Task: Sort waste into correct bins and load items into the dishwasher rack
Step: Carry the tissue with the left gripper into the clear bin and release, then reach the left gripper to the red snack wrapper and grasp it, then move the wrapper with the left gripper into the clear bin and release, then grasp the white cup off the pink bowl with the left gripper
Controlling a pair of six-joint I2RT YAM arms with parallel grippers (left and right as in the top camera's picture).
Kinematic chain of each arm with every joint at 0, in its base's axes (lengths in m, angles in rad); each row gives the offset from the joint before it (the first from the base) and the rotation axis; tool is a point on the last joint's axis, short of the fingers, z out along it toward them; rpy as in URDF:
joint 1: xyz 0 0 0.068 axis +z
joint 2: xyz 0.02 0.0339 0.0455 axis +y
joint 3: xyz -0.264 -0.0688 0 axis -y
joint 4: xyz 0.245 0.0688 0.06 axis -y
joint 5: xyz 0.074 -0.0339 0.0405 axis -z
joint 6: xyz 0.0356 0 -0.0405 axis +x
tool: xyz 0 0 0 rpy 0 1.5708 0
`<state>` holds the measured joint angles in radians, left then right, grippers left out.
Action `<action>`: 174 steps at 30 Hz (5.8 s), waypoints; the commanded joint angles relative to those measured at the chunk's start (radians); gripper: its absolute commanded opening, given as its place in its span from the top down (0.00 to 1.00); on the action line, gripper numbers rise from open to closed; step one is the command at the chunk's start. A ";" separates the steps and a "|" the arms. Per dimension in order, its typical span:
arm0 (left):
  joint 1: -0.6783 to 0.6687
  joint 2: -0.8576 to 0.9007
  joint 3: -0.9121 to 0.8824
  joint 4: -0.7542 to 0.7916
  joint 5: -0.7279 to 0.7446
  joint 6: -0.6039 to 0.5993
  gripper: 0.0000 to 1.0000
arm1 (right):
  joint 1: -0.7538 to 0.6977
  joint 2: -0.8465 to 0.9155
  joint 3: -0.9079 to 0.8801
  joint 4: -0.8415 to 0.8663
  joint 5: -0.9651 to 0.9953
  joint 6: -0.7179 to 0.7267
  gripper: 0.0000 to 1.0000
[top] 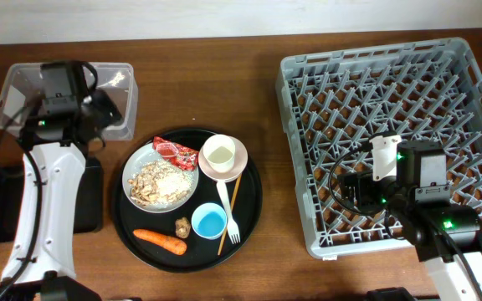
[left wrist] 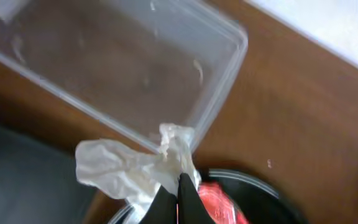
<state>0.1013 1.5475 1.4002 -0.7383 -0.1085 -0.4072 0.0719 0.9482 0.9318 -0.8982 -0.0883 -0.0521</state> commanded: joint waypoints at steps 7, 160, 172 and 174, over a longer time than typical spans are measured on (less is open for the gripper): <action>0.006 0.205 0.010 0.297 -0.120 0.019 0.76 | 0.006 -0.004 0.027 0.000 -0.009 0.008 0.01; -0.382 0.377 0.077 -0.237 0.322 0.040 1.00 | 0.006 -0.004 0.027 -0.022 -0.010 0.008 0.01; -0.254 0.360 0.328 -0.356 0.844 0.304 1.00 | -0.050 0.002 0.054 0.100 -0.123 0.093 0.01; -0.249 0.360 0.337 -0.336 1.050 0.400 1.00 | -0.078 0.027 0.054 0.166 -0.366 0.019 0.01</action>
<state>-0.1658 1.9106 1.6970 -1.0924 0.5213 -0.2104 0.0277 0.9497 0.9539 -0.7830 -0.1680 0.0063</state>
